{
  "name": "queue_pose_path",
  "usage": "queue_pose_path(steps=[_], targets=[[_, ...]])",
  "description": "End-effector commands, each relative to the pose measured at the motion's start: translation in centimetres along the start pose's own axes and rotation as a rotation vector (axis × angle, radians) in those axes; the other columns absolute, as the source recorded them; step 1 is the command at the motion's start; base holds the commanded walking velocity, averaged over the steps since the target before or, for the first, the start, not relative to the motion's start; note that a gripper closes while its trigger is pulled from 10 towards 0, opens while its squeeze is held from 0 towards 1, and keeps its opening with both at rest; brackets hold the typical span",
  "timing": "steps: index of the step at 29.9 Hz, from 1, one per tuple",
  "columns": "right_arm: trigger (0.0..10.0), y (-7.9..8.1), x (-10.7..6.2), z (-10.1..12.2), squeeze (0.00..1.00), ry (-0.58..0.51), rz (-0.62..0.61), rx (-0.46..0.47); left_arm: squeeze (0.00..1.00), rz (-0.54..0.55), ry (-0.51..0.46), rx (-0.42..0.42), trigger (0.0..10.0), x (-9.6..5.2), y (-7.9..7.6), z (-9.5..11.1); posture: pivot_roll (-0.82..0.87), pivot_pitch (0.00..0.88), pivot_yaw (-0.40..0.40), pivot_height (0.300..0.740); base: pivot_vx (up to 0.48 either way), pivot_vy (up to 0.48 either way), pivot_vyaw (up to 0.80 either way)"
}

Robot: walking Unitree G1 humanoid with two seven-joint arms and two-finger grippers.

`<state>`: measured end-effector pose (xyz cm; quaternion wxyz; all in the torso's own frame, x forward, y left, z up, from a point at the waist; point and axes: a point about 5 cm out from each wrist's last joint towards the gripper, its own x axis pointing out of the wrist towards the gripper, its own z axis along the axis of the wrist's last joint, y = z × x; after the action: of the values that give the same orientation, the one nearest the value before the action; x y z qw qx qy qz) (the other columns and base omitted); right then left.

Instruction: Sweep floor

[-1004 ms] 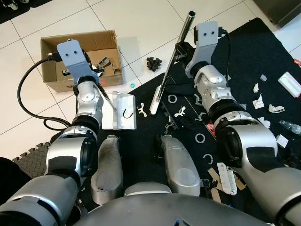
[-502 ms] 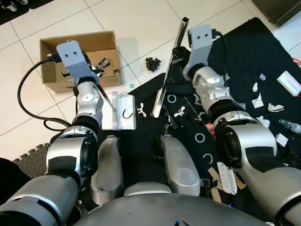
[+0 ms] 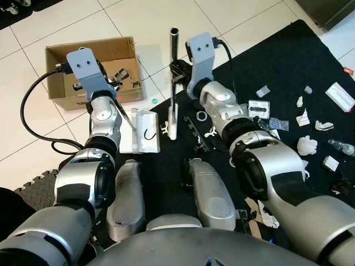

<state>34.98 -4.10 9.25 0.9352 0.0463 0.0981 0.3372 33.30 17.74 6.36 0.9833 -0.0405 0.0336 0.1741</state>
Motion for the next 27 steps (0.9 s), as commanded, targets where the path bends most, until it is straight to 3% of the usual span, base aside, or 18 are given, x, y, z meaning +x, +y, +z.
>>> queue_pose_path(steps=[1, 7, 10, 11, 17, 21, 27], targets=[[10.0, 2.7, 1.1, 0.7, 0.0, -0.056, 0.157, 0.089, 0.0, 0.025, 0.105, 0.027, 10.0, -0.9, 0.8, -2.2, -0.04, 0.15, -0.043, 0.74, 0.0, 0.0, 0.0], [10.0, 5.0, 2.1, 1.6, 0.0, -0.081, 0.251, 0.087, 0.0, 0.025, 0.106, 0.031, 10.0, -0.9, 0.8, -2.3, -0.04, 0.147, -0.044, 0.74, 0.0, 0.0, 0.0], [10.0, 5.3, 2.4, 2.6, 0.0, -0.122, 0.266, 0.106, 0.0, 0.025, 0.104, 0.032, 10.0, -0.9, 0.8, -2.2, -0.04, 0.147, -0.044, 0.74, 0.0, 0.0, 0.0], [10.0, 5.0, 2.5, 3.8, 0.0, -0.171, 0.266, 0.099, 0.0, 0.026, 0.101, 0.033, 10.0, -0.9, 0.8, -2.2, -0.04, 0.144, -0.045, 0.74, 0.0, 0.0, 0.0], [10.0, 3.7, 2.2, 5.4, 0.0, -0.233, 0.252, 0.055, 0.0, 0.026, 0.101, 0.036, 10.0, -0.9, 0.9, -2.2, -0.04, 0.14, -0.045, 0.74, 0.0, 0.0, 0.0], [10.0, 2.8, 1.8, 5.5, 0.0, -0.239, 0.227, 0.037, 0.0, 0.023, 0.1, 0.035, 10.0, -0.9, 0.7, -2.1, -0.05, 0.138, -0.044, 0.74, 0.0, 0.0, 0.0], [10.0, 0.2, 0.6, 4.1, 0.0, -0.184, 0.121, -0.003, 0.0, 0.015, 0.1, 0.035, 10.0, -0.9, 0.5, -2.1, -0.05, 0.137, -0.04, 0.74, 0.0, 0.0, 0.0]])
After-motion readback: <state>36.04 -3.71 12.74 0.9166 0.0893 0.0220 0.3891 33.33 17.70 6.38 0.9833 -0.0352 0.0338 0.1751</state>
